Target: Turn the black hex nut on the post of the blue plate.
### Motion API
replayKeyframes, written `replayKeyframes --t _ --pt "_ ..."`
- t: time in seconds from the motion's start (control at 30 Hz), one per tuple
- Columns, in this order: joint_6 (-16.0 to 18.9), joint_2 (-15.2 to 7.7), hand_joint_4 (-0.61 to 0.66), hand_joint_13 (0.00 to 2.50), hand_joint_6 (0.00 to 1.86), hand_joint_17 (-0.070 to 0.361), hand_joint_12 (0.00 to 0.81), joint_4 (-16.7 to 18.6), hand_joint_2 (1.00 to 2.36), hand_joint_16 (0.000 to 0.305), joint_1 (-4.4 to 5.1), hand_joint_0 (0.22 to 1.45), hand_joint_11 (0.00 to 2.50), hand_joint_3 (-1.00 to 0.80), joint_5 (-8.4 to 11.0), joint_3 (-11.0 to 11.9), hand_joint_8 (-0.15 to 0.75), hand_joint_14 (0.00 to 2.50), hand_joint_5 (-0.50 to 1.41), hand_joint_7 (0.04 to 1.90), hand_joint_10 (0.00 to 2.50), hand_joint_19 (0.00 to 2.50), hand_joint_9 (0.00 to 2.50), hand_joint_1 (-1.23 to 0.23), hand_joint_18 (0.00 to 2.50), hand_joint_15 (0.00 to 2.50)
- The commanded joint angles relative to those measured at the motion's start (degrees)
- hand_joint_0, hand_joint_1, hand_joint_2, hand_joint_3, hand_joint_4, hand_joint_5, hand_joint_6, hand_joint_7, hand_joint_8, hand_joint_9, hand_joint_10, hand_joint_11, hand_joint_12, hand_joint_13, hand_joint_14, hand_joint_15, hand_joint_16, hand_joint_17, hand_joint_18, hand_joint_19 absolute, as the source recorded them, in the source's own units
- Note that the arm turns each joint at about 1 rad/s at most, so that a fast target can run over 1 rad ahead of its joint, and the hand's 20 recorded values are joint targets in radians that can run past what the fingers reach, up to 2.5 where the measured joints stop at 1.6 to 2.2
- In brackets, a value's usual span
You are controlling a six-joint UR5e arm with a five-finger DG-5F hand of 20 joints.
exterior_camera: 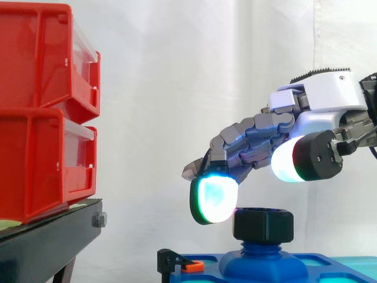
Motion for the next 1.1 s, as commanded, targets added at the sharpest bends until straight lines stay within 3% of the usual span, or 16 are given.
replayKeyframes --t 0.0,0.27,0.53,1.07 --pt "0.0 0.0 0.32 0.17 0.50 0.142 0.394 0.0 1.00 0.063 -0.16 0.40 0.01 -0.50 -0.51 0.0 0.289 0.00 -0.16 1.06 0.00 0.48 0.24 -0.40 0.23 0.03" --pt "0.0 0.0 0.32 0.19 0.50 0.140 0.389 0.1 1.00 0.062 -0.60 0.41 0.03 -0.50 -1.13 0.0 0.288 0.00 -0.16 1.06 0.00 0.48 0.27 -0.39 0.23 0.03" --pt "-0.1 0.1 0.31 0.21 0.50 0.140 0.387 -0.8 1.00 0.062 -1.66 0.41 0.04 -0.50 -3.50 0.0 0.288 0.00 -0.15 1.12 0.00 0.49 0.33 -0.37 0.25 0.03" --pt "-2.3 0.3 0.31 0.25 0.50 0.137 0.384 -5.3 1.00 0.061 -1.74 0.41 0.07 -0.50 -3.76 1.1 0.293 0.00 -0.13 1.29 0.00 0.49 0.40 -0.36 0.28 0.04"
